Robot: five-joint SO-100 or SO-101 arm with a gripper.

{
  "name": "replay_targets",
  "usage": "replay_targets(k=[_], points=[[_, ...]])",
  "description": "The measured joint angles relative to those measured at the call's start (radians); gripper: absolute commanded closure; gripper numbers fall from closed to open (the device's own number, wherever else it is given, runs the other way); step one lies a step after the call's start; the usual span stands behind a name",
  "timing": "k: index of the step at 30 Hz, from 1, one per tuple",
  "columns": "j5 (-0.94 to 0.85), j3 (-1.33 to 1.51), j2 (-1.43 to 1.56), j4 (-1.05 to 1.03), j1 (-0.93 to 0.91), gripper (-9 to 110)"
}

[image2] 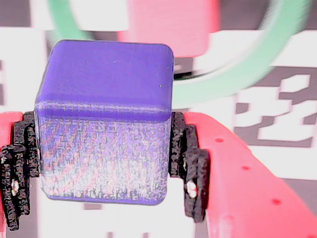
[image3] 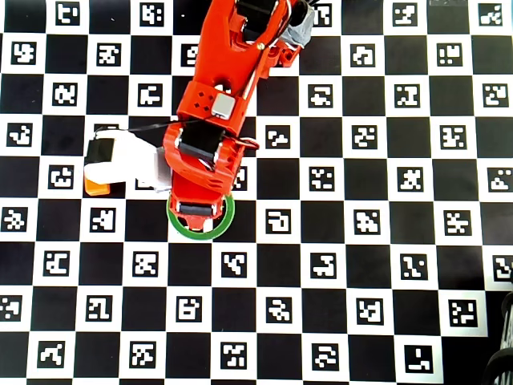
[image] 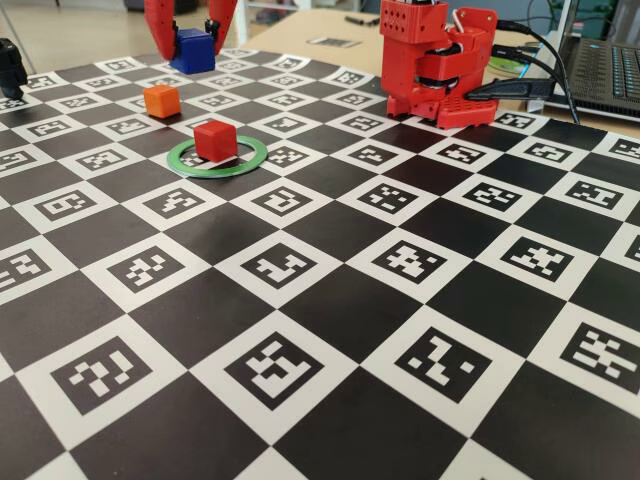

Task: Grab the red cube then put it in the green circle then put the blue cube on top and finally the orange cube on top

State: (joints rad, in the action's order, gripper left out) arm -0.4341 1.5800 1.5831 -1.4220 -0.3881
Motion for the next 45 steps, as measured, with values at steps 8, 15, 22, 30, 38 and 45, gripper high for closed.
replay_targets(k=[8, 15, 22, 30, 38, 45], points=[[-0.074, 0.100, 0.012, 0.069, 0.000, 89], [-0.084, 0.179, 0.012, 0.172, 0.000, 89], [-0.061, 0.218, 0.012, 0.233, 0.000, 89], [-0.061, 0.244, 0.003, 0.279, 0.000, 89], [-0.061, 0.267, -0.015, 0.299, 0.000, 89], [-0.061, 0.275, -0.015, 0.302, 0.000, 89]])
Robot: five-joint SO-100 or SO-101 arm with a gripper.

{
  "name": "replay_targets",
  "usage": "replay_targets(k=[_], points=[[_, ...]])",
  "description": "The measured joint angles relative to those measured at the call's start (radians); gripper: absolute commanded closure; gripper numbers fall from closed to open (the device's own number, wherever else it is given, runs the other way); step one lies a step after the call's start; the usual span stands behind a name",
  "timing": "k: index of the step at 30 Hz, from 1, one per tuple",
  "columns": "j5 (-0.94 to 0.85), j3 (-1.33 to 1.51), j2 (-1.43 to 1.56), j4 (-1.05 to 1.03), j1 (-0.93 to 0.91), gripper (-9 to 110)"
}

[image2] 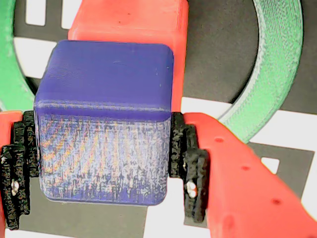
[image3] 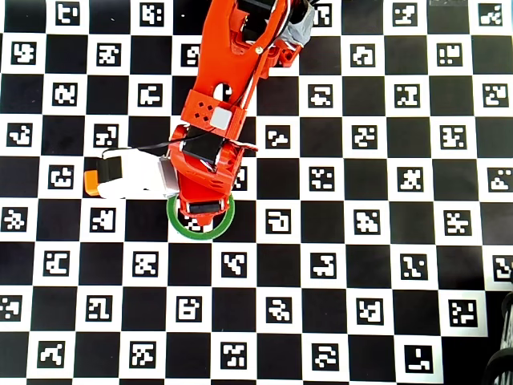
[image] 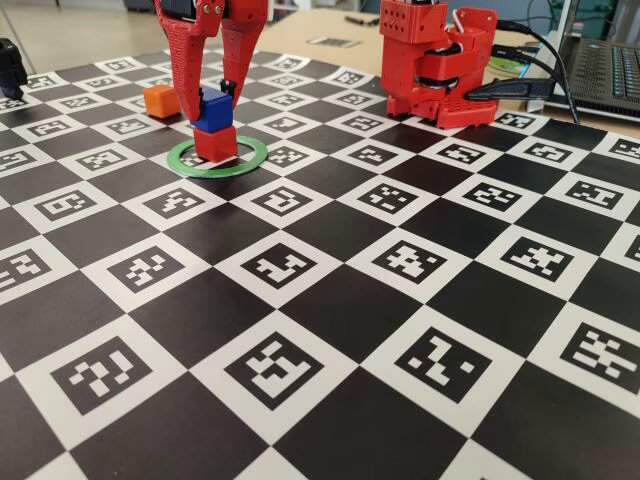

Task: Grab the red cube then put it in the green circle then put the blue cube on top and finally the orange cube on top

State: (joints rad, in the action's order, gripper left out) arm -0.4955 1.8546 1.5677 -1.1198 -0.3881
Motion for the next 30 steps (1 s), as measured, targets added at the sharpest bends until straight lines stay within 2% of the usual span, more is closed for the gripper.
replay_targets(k=[8, 18, 30], points=[[0.011, 0.012, 0.000, 0.002, -0.012, 68], [-0.025, -0.012, 0.000, -0.095, -0.044, 57], [-0.224, -0.255, -0.002, -0.215, -0.236, 54]])
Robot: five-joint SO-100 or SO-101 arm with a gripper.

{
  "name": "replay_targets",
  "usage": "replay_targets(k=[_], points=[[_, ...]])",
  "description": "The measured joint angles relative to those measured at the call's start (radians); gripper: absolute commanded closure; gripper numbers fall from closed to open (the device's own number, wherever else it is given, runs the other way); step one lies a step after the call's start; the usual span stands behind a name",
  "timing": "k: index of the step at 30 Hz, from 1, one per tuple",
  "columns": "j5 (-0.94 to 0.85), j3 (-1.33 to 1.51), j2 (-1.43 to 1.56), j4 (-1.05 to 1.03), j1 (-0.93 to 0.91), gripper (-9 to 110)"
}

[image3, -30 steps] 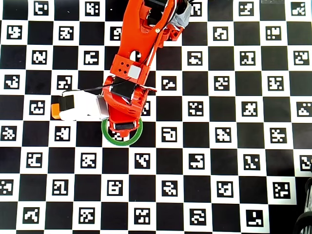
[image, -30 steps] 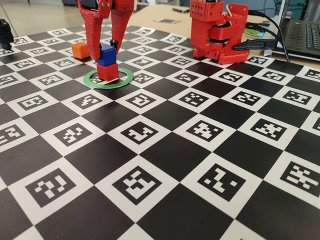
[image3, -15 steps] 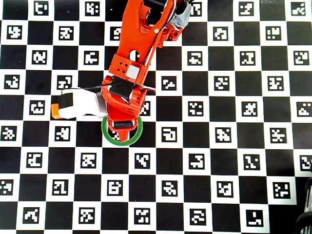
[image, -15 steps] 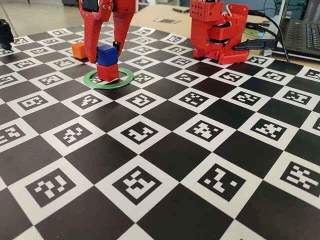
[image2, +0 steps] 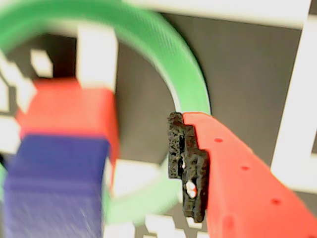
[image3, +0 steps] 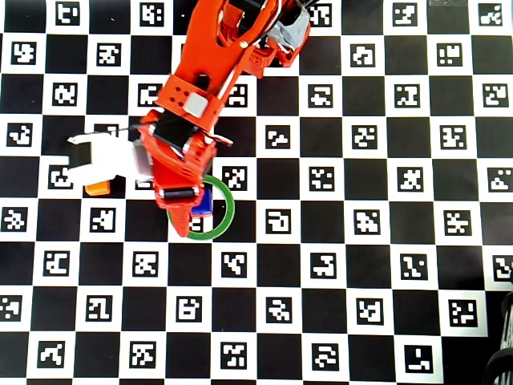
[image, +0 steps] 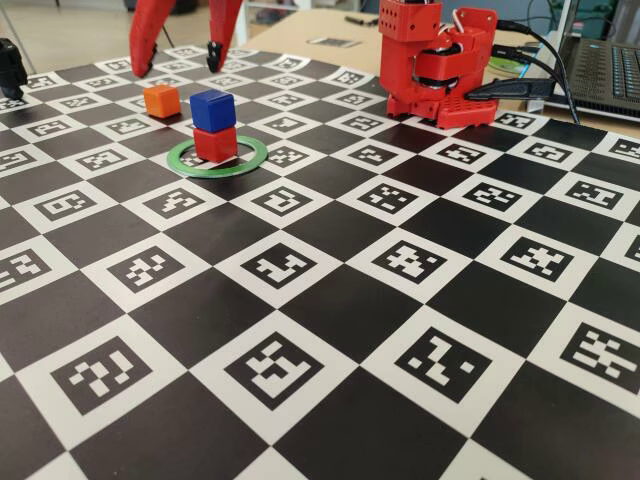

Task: Grab the red cube then put it in the green circle then put the blue cube on top and finally the orange cube on top

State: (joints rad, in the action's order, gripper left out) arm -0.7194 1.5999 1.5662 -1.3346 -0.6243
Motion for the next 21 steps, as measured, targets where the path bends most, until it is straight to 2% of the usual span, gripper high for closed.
replay_targets(k=[15, 21], points=[[-0.272, -0.428, -0.379, -0.118, -0.242, 55], [-0.322, -0.515, -0.492, -0.118, -0.298, 55]])
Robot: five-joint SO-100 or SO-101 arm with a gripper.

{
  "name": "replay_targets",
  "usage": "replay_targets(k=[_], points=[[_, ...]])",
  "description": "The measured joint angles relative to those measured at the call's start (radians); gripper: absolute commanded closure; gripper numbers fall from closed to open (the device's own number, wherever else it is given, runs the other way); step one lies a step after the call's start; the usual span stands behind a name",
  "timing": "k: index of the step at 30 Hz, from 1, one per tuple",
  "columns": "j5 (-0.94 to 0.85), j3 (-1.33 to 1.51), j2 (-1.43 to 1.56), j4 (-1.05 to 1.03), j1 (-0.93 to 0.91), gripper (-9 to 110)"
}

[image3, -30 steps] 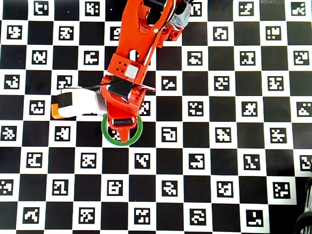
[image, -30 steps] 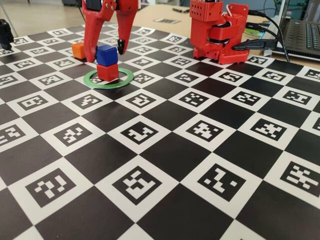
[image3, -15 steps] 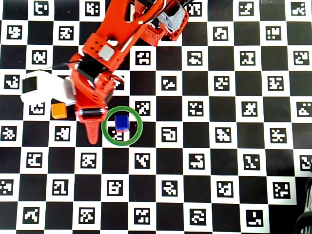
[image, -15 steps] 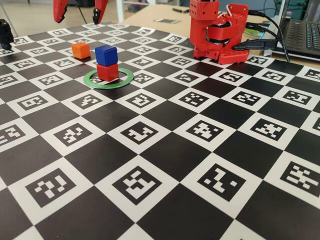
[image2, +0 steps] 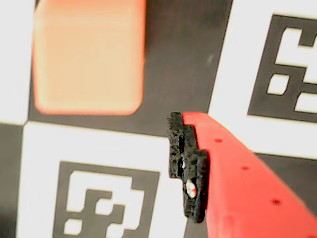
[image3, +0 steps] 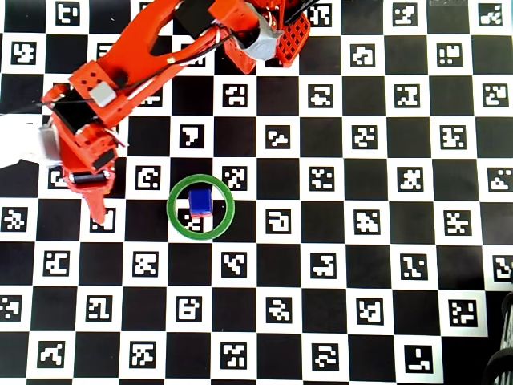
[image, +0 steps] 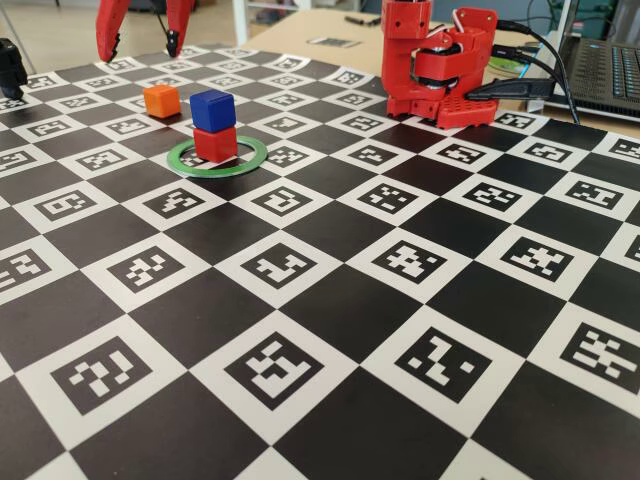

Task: Grab the red cube then put it in the green circle then put the blue cube on top and finally the orange cube on top

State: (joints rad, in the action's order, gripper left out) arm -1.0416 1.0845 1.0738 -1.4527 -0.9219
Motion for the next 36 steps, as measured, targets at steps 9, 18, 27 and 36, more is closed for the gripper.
replay_targets(k=[9, 18, 27, 36], points=[[0.008, 0.031, -0.052, 0.100, -0.009, 55], [0.012, 0.117, -0.057, 0.189, -0.009, 55], [0.046, 0.167, -0.080, 0.221, -0.009, 55], [0.060, 0.172, -0.080, 0.233, 0.000, 70]])
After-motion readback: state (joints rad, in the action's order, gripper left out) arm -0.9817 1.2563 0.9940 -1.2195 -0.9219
